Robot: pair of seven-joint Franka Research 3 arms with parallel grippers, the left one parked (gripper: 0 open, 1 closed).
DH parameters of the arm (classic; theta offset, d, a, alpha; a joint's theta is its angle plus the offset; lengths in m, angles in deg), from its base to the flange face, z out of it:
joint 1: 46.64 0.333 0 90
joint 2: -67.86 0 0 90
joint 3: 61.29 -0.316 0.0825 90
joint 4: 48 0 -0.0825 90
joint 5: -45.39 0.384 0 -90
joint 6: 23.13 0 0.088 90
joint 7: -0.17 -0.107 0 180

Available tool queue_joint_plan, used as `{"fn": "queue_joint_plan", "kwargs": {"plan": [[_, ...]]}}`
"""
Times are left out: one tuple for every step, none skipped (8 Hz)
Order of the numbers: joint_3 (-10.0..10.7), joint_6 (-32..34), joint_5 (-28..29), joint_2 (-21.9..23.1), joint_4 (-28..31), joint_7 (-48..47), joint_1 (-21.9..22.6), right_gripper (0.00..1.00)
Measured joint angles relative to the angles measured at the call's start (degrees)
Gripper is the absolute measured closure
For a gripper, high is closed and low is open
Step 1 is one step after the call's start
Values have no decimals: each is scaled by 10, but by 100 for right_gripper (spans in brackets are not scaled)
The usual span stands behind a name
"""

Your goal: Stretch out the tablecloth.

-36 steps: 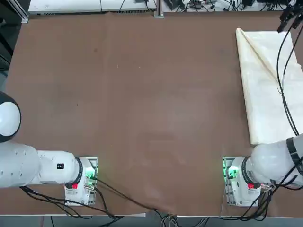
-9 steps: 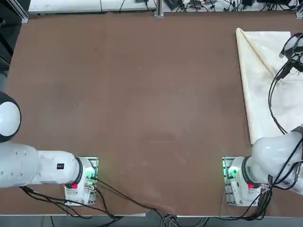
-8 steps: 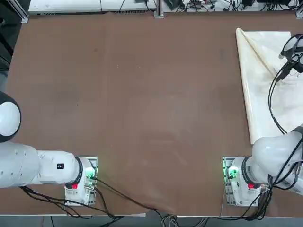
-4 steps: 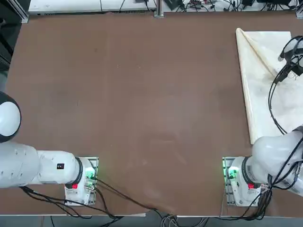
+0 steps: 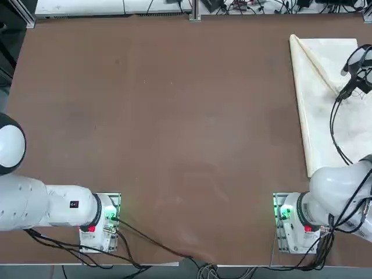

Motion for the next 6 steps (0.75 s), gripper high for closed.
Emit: {"fn": "queue_joint_plan", "kwargs": {"plan": [[-1,0,0,0,-1,0,0,79],[-1,-1,0,0,-1,1,0,83],[-3,-1,2,0,-1,2,-1,98],[-8,-2,13,0,-1,2,-1,98],[-14,-3,37,0,-2,4,-1,98],[-21,-3,65,0,-4,5,0,98]]}}
